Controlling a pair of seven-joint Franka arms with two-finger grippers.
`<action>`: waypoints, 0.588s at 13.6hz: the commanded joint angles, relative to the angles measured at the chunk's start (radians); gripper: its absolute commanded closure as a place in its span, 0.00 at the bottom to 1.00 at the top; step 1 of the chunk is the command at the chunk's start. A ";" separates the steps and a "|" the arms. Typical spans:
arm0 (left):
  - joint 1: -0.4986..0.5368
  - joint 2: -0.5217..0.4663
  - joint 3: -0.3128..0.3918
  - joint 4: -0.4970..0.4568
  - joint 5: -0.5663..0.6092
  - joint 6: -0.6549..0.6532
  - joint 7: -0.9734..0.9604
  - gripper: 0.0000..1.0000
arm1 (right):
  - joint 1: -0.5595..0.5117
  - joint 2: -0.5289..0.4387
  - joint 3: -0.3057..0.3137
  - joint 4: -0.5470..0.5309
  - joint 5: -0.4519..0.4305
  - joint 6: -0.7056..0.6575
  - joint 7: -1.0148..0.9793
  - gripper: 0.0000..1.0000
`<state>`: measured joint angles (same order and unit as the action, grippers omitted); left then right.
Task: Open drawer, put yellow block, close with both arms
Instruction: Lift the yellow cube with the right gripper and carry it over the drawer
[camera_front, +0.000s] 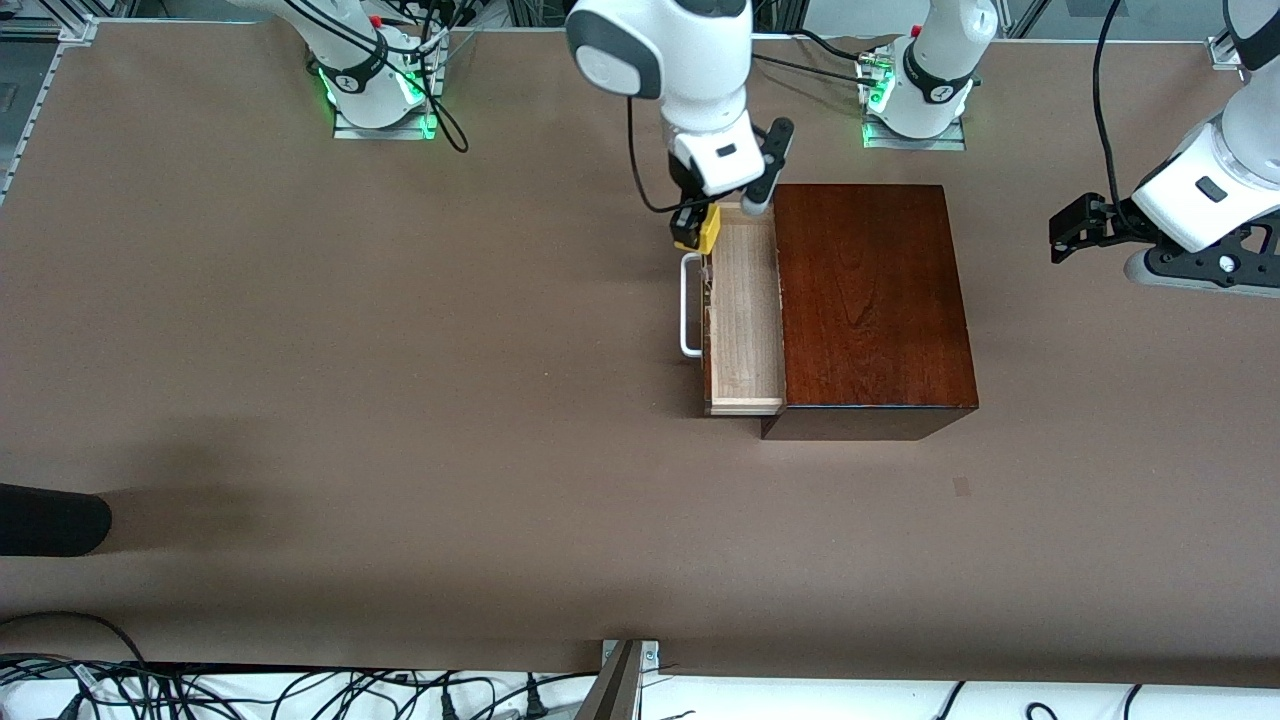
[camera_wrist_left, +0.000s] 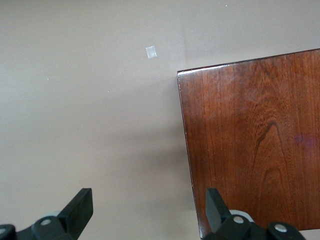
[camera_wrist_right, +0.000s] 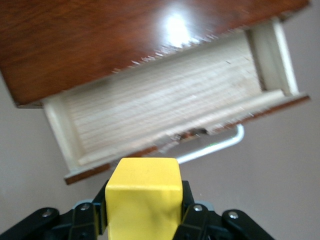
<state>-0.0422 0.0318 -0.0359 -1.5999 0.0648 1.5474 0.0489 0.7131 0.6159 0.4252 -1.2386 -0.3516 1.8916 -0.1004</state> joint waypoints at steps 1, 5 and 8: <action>0.004 -0.016 -0.004 -0.011 -0.011 -0.006 0.016 0.00 | 0.077 0.099 -0.009 0.131 -0.079 -0.028 -0.028 1.00; 0.004 -0.016 -0.004 -0.011 -0.011 -0.006 0.016 0.00 | 0.111 0.131 -0.026 0.168 -0.096 -0.014 -0.041 1.00; 0.004 -0.016 -0.004 -0.011 -0.011 -0.006 0.016 0.00 | 0.118 0.165 -0.026 0.180 -0.119 0.001 -0.091 1.00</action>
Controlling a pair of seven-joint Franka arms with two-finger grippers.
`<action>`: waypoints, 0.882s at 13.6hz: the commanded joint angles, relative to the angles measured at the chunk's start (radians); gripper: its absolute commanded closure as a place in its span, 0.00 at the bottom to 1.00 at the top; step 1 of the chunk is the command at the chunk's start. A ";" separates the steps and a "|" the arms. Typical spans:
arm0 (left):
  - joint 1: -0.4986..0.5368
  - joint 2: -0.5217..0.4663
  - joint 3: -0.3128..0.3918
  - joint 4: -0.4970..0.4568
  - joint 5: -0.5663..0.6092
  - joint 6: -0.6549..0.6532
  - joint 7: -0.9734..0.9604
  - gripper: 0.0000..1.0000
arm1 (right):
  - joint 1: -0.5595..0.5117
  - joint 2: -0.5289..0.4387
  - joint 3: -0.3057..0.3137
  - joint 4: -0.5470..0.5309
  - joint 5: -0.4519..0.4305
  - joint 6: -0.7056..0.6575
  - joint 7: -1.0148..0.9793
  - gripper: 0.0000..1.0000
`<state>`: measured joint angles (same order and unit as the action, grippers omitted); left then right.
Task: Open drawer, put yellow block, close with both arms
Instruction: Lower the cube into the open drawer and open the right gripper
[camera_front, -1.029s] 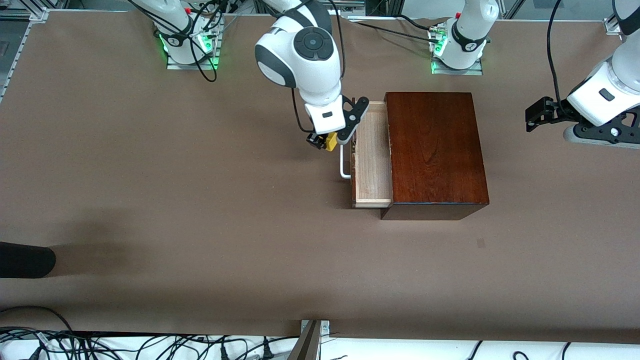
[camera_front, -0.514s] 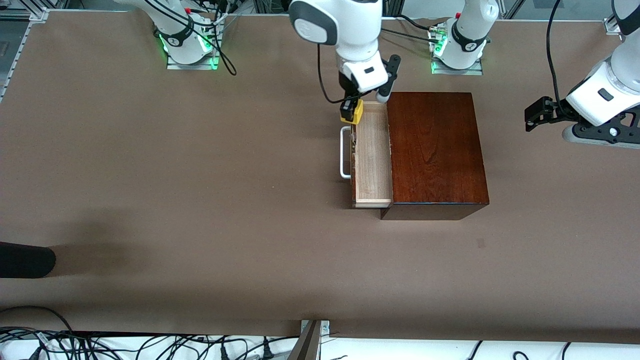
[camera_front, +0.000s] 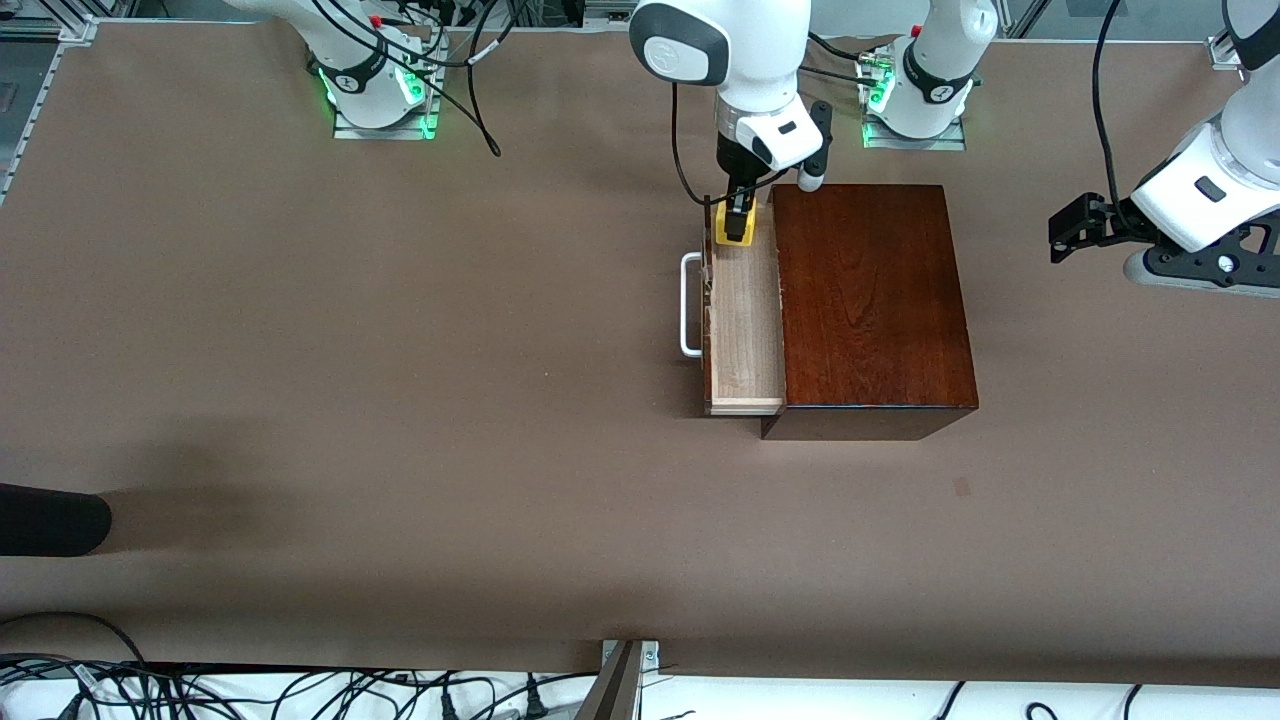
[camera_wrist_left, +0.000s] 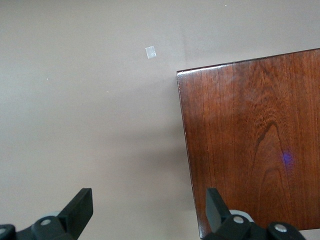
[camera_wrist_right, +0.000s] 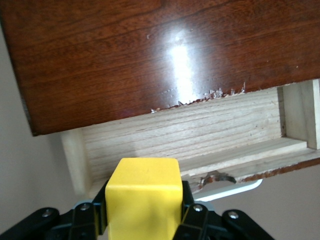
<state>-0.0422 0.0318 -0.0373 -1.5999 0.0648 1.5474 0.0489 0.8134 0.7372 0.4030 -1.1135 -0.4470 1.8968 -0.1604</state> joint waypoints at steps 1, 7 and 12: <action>0.002 -0.016 -0.003 -0.009 -0.011 -0.006 0.016 0.00 | 0.018 0.053 -0.004 0.057 -0.027 -0.002 -0.040 1.00; 0.004 -0.015 -0.003 -0.005 -0.011 -0.006 0.016 0.00 | 0.032 0.125 -0.012 0.125 -0.028 0.001 -0.099 1.00; 0.004 -0.015 -0.003 -0.005 -0.013 -0.006 0.016 0.00 | 0.033 0.166 -0.023 0.149 -0.028 0.053 -0.113 1.00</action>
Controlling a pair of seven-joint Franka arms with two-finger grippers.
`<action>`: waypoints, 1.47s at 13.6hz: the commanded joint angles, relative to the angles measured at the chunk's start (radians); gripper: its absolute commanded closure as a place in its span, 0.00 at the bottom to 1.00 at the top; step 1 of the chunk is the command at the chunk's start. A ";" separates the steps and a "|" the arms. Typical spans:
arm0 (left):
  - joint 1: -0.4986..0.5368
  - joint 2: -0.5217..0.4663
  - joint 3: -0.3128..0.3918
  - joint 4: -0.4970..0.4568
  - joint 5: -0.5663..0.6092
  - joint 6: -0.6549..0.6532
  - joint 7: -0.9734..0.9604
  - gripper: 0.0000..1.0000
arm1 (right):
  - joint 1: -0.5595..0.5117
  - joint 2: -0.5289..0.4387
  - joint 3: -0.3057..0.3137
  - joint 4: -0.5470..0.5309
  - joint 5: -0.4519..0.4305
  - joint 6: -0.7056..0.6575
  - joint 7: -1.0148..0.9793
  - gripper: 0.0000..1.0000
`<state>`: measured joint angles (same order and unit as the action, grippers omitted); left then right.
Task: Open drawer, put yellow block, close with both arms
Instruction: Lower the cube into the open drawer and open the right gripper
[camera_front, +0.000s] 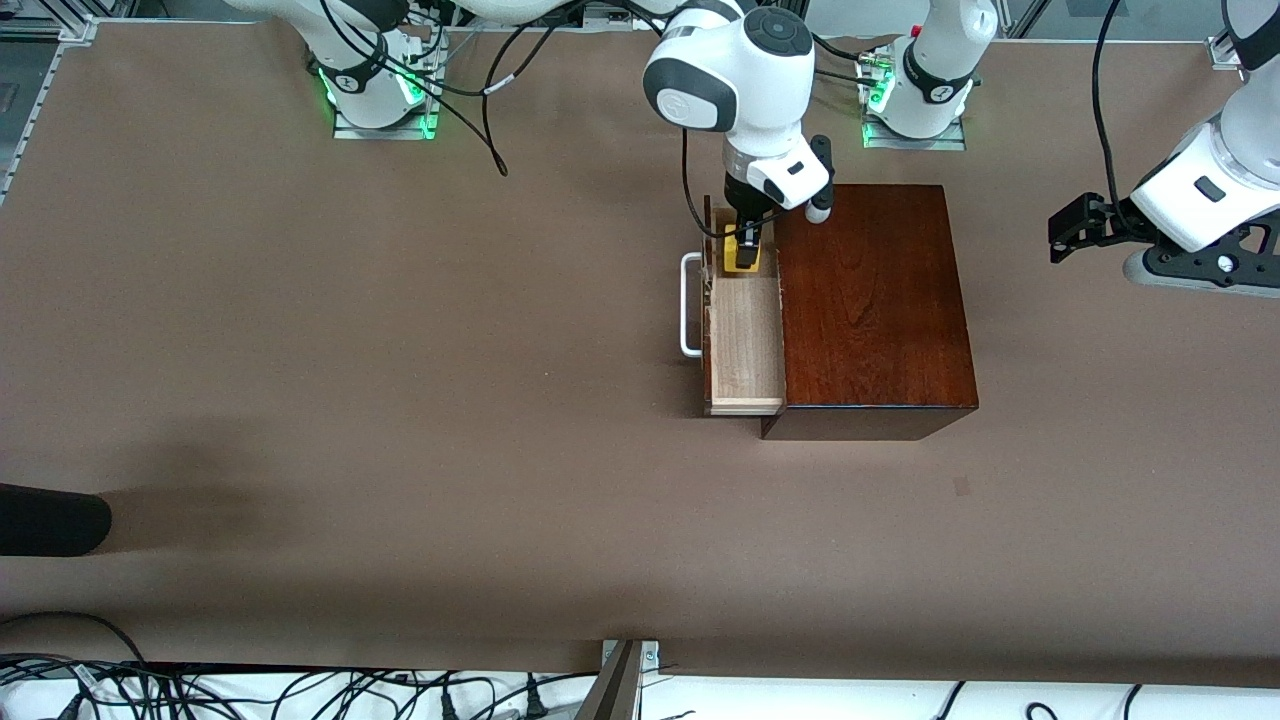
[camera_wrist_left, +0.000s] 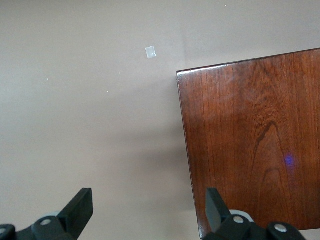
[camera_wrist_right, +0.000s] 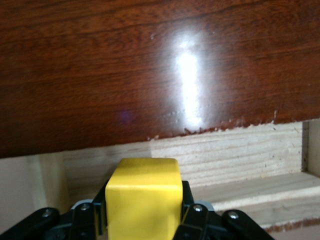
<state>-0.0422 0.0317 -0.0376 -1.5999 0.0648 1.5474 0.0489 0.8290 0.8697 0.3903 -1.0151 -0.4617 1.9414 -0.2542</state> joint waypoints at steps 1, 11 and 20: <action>0.004 -0.015 -0.002 -0.005 -0.013 -0.006 0.016 0.00 | 0.016 0.035 -0.010 0.049 -0.014 0.010 -0.020 1.00; 0.004 -0.013 -0.002 -0.005 -0.013 -0.006 0.017 0.00 | 0.016 0.046 -0.010 0.043 -0.014 -0.041 -0.059 1.00; 0.005 -0.013 -0.002 -0.005 -0.013 -0.006 0.017 0.00 | 0.013 0.063 -0.015 0.040 -0.014 -0.039 -0.065 1.00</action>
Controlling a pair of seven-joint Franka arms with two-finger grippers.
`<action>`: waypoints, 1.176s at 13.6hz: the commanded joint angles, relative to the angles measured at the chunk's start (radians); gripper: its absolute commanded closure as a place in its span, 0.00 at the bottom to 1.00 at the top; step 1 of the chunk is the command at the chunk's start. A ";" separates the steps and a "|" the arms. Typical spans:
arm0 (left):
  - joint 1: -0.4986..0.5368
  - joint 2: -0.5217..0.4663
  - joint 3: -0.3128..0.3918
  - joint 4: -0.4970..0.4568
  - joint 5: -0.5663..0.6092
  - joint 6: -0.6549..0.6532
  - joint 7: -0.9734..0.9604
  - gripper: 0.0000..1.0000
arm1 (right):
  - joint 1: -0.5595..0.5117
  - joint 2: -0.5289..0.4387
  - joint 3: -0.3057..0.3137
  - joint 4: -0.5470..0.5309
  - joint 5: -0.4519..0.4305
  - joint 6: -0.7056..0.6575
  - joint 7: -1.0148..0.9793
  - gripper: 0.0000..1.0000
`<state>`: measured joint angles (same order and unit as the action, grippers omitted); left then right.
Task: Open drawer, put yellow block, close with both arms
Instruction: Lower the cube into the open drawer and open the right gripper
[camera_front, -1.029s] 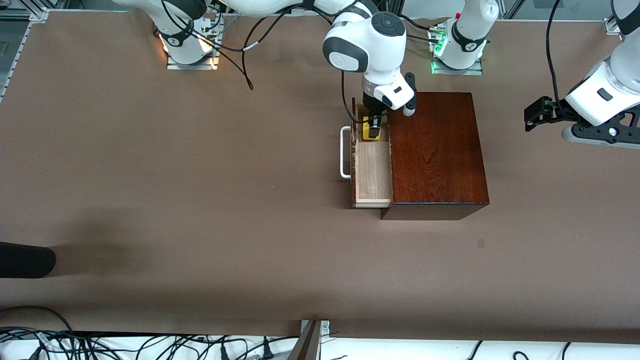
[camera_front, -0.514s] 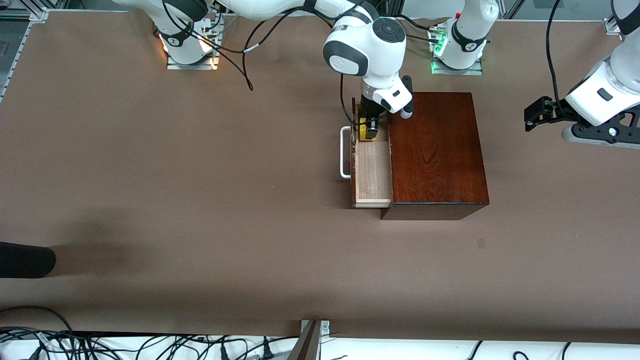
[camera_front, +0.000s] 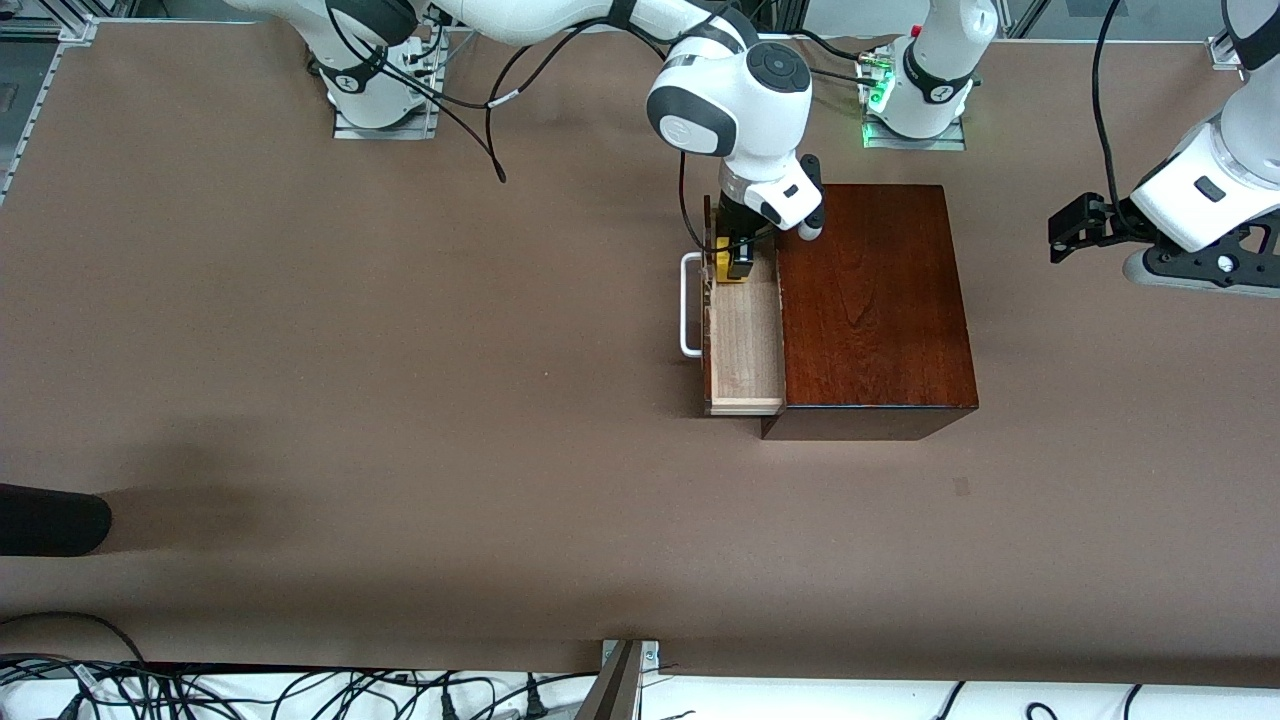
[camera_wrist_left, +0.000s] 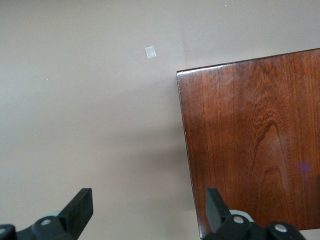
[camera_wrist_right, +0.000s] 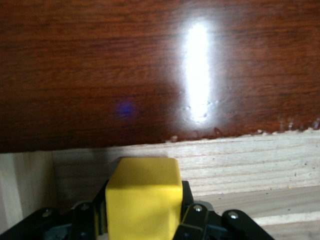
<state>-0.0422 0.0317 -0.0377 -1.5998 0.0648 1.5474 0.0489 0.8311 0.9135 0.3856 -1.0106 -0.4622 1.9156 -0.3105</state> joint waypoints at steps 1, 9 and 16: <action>0.005 -0.013 -0.002 -0.005 -0.013 -0.006 0.017 0.00 | 0.010 0.021 -0.010 0.035 -0.013 -0.010 -0.007 1.00; 0.005 -0.013 -0.002 -0.005 -0.013 -0.006 0.017 0.00 | 0.007 -0.001 -0.002 0.047 0.003 -0.035 0.005 0.00; -0.007 0.022 -0.004 0.009 -0.023 -0.068 0.023 0.00 | -0.067 -0.218 -0.011 0.046 0.017 -0.135 0.161 0.00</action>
<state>-0.0451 0.0371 -0.0414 -1.5998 0.0646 1.5287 0.0489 0.8183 0.7597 0.3736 -0.9419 -0.4610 1.8119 -0.1986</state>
